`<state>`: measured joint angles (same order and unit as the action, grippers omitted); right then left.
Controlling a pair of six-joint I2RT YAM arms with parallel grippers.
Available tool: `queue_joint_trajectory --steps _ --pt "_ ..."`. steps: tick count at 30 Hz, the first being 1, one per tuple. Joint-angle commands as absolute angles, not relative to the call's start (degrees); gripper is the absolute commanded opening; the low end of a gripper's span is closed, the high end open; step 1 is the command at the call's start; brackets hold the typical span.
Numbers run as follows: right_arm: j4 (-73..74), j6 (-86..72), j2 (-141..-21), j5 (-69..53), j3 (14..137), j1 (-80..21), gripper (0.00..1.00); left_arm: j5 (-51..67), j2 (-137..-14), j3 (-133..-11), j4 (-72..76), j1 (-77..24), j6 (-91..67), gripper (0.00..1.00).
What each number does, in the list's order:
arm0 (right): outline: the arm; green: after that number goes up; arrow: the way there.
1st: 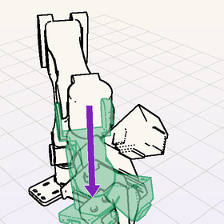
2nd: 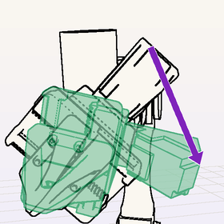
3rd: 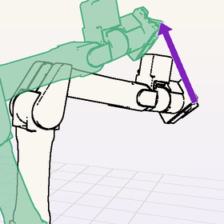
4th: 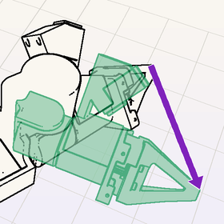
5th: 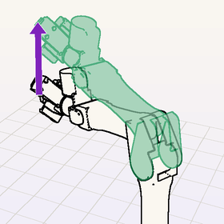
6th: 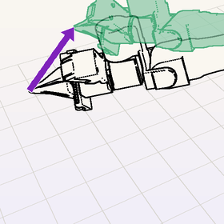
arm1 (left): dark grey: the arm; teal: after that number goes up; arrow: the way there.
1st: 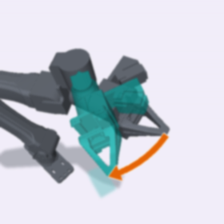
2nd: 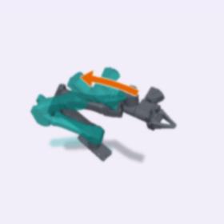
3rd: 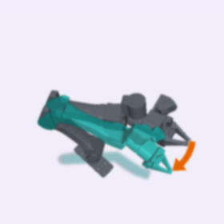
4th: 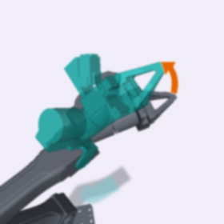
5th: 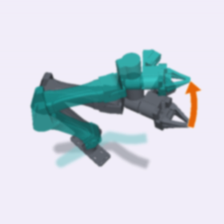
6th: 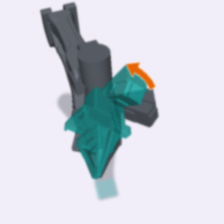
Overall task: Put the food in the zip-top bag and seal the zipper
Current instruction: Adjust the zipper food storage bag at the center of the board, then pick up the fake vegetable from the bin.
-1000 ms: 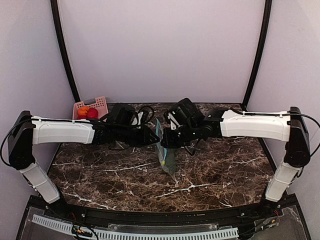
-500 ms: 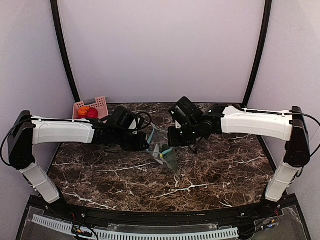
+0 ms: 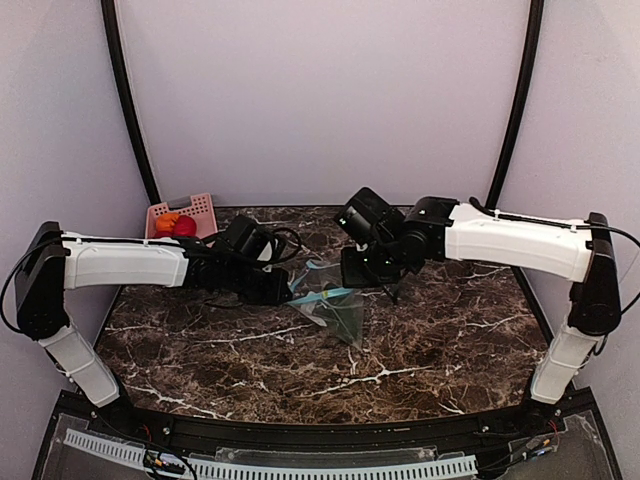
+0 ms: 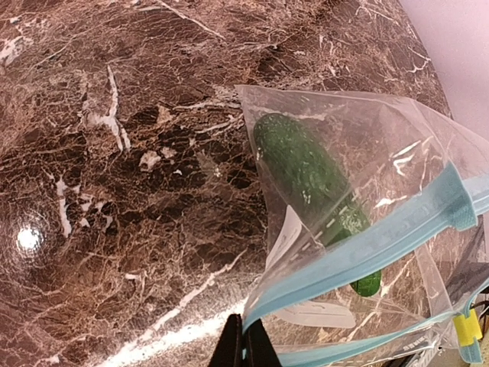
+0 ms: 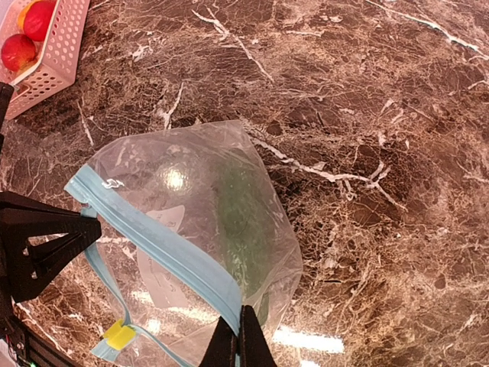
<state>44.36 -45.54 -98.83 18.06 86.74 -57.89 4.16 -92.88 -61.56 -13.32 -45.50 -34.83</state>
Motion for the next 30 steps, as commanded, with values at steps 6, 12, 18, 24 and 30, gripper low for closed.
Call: queue_joint_trajectory --steps 6,12,18,24,30 --pt "45.03 -45.44 -100.76 19.05 89.08 -58.95 0.00 6.75 -90.62 -59.84 -9.54 -45.00 -31.10 0.43" --pt "45.94 -46.63 -103.18 19.60 91.85 -58.94 0.00 5.05 -84.72 -61.88 -13.79 -45.00 -24.97 0.91" --pt "46.56 -46.02 -104.46 19.69 93.57 -58.89 0.00 13.40 -78.48 -64.51 -21.14 -43.02 -17.37 0.99" --pt "46.52 -45.45 -105.00 19.09 94.56 -58.97 0.00 15.56 -78.69 -68.45 -32.76 -30.20 -11.82 0.99" --pt "46.25 -45.36 -105.49 18.27 95.04 -59.05 0.00 12.53 -84.38 -72.41 -34.44 -12.62 -10.57 0.99"
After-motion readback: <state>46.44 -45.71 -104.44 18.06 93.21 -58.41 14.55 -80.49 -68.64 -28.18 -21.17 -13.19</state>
